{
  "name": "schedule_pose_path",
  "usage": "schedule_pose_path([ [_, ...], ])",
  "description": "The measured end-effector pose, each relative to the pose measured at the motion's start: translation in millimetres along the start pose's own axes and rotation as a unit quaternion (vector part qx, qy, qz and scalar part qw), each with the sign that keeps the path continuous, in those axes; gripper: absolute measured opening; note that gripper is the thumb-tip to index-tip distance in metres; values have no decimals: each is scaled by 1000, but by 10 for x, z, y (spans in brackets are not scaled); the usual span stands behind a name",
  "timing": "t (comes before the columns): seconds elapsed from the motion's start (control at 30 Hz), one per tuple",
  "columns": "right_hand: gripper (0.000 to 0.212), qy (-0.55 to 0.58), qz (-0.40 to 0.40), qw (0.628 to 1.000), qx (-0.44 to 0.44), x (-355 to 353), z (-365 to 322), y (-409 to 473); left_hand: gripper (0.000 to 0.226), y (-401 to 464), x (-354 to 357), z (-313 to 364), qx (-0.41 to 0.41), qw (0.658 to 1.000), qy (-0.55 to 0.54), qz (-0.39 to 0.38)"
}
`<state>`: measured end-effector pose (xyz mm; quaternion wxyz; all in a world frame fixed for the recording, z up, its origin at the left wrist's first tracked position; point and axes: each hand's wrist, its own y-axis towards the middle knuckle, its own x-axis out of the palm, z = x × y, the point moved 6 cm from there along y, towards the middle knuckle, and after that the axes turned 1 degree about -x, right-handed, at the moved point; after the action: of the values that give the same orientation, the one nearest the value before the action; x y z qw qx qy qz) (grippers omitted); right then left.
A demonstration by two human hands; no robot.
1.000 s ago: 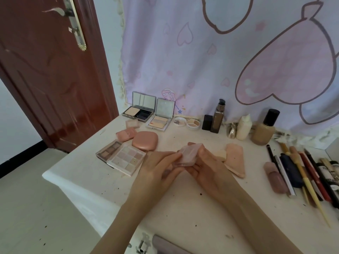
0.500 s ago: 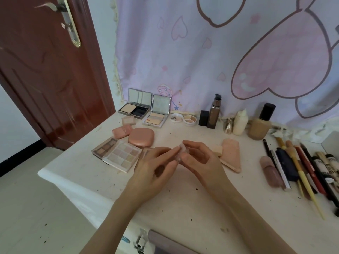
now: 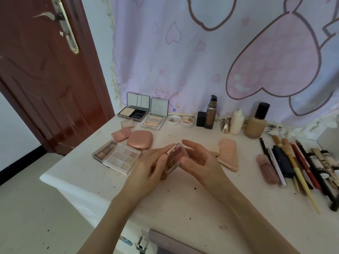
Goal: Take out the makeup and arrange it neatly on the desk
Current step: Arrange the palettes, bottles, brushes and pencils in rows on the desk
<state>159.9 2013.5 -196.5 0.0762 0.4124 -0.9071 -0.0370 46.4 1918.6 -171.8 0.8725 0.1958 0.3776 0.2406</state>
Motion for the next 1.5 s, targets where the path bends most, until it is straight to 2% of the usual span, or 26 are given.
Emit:
schedule_pose_path([
  [0.07,71,37,-13,999,25,4,31,21,28,56,-58,-58,-46,998,-54,-4],
  [0.1,72,62,-21,997,34,7,38,30,25,100,-104,-66,-56,996,-74,-3],
  [0.2,58,94,-44,993,50,57,34,40,17,294,-272,3,-37,997,-63,-30],
  [0.3,51,36,-63,996,44,194,9,101,16,455,-456,-44,-50,995,-45,-67],
  [0.5,41,-4,-84,996,22,657,-138,533,20,705,-972,-455,-131,985,-107,-29],
  [0.63,33,-28,-72,995,60,1007,-83,938,25,802,-1364,-854,-181,976,-117,8],
  [0.7,25,-105,-59,991,55,1137,-26,1146,26,848,-1541,-1046,-199,974,-108,25],
  [0.77,33,-232,-45,972,20,1229,28,1342,25,910,-1684,-1224,-217,970,-104,35],
  [0.87,37,-396,-65,912,-89,1387,62,1544,23,1013,-1836,-1455,-235,967,-99,30],
  [0.97,42,-557,-151,803,-150,1562,194,1692,23,1099,-1898,-1667,-256,963,-77,21],
  [1.03,47,-616,-177,756,-133,1608,309,1789,22,1135,-1860,-1792,-276,959,-61,12],
  [1.2,51,-651,-226,719,-88,1626,436,1897,22,1183,-1644,-2083,-320,947,-40,-10],
  [1.37,50,-645,-232,719,-116,1519,423,1770,22,1282,-1494,-2227,-280,959,31,-28],
  [1.5,53,-650,-261,705,-107,1382,457,1607,23,1333,-1375,-2261,-247,966,63,-42],
])
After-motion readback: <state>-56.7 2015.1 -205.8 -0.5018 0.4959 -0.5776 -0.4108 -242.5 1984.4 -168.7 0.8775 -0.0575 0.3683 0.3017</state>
